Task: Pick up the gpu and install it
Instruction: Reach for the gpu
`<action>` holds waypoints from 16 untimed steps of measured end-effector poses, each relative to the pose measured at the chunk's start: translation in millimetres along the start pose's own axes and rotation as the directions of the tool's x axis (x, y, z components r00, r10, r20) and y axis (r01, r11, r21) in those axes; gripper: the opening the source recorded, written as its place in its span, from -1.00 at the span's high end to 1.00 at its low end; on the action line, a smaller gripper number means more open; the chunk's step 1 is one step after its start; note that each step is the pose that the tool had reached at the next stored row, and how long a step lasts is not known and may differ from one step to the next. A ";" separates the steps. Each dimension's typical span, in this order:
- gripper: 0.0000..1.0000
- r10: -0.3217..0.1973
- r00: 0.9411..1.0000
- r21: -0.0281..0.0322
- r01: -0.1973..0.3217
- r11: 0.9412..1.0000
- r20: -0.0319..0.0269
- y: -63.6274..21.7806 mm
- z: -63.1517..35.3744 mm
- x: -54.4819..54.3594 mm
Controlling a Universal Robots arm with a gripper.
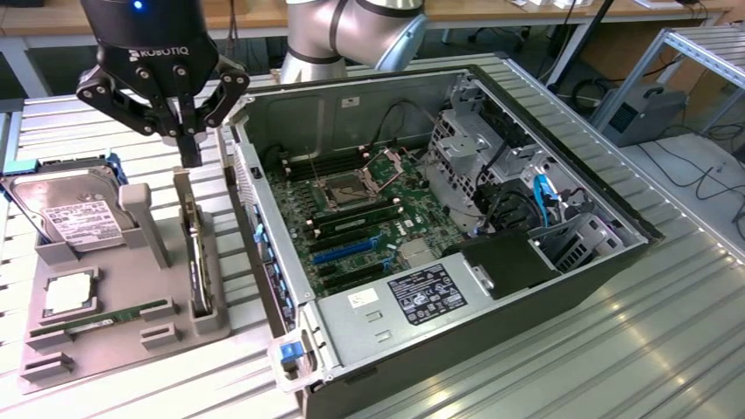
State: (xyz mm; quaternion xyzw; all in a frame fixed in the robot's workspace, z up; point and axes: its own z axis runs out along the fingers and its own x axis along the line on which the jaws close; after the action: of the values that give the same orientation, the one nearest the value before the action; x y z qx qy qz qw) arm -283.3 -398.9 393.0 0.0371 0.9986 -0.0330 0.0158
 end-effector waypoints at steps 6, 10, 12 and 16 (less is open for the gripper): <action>0.79 0.000 1.000 0.001 0.000 1.000 0.000 -0.3 -0.1 4.0; 0.79 0.000 1.000 0.001 0.000 1.000 0.000 -0.6 -0.3 7.5; 0.79 0.000 1.000 0.001 0.000 1.000 0.000 -0.6 -0.2 7.9; 0.79 0.000 1.000 0.002 0.000 1.000 0.000 -0.8 -0.2 8.1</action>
State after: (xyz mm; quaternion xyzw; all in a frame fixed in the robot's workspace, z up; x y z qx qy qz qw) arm -291.4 -399.2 393.0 0.0371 0.9986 -0.0339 0.0159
